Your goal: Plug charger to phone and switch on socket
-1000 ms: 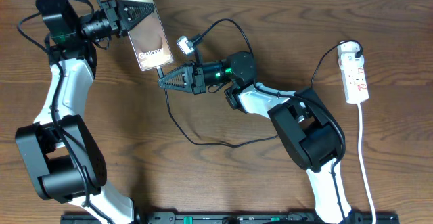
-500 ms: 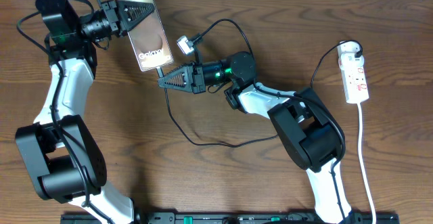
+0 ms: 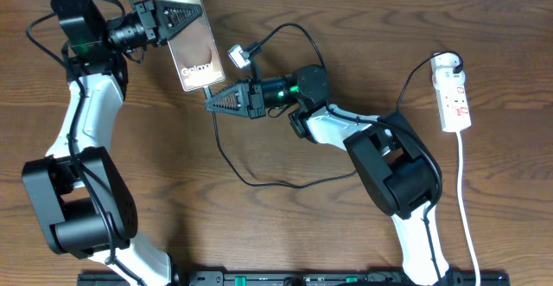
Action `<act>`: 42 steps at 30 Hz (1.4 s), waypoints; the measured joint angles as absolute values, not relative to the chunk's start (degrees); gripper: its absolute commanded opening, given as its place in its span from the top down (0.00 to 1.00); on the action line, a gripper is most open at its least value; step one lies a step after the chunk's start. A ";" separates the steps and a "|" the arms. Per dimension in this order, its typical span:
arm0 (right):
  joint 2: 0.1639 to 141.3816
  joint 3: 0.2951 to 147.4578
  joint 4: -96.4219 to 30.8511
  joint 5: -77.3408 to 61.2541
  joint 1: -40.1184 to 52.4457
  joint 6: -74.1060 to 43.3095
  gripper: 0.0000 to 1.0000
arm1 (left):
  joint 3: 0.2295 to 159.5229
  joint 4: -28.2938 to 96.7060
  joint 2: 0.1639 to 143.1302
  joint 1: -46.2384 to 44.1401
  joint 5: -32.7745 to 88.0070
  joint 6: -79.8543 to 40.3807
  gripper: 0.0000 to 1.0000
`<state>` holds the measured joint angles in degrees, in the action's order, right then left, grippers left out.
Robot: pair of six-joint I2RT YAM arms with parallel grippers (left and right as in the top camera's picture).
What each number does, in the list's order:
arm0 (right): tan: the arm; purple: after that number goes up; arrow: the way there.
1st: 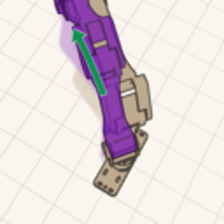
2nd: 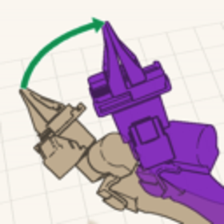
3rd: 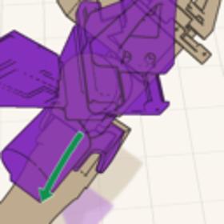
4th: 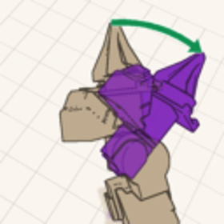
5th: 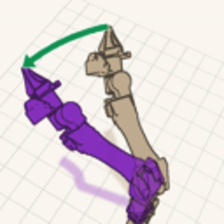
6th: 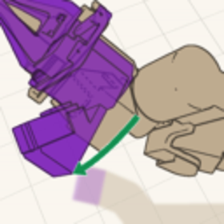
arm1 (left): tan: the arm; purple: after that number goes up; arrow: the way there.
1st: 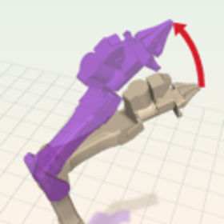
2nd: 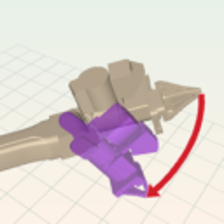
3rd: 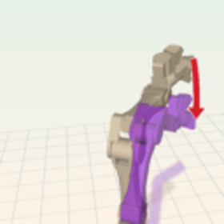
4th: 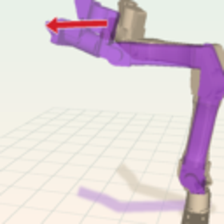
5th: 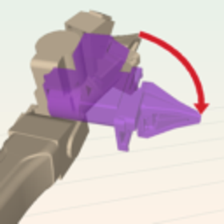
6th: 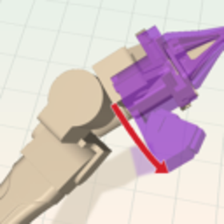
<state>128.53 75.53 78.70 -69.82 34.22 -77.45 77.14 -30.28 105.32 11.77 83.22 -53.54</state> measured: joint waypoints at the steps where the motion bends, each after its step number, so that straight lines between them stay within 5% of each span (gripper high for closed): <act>1: 128.53 75.57 78.70 -69.87 34.22 -77.45 0.99 | 77.14 -30.28 105.32 11.77 83.22 -53.54 0.93; 18: 128.53 76.14 78.24 -70.59 34.20 -77.71 0.96 | 77.14 -30.28 105.32 11.77 83.46 -53.54 0.93; 21: 128.53 76.31 78.13 -69.28 34.15 -78.26 0.82 | 77.14 -30.17 105.32 11.77 83.83 -53.52 0.93; 28: 128.53 77.97 78.17 -65.47 32.77 -79.33 0.04 | 77.14 -29.98 105.32 11.81 84.90 -53.56 0.93; 42: 128.53 78.00 78.00 -65.17 32.60 -79.18 0.01 | 77.14 -29.98 105.32 14.59 85.01 -53.56 0.93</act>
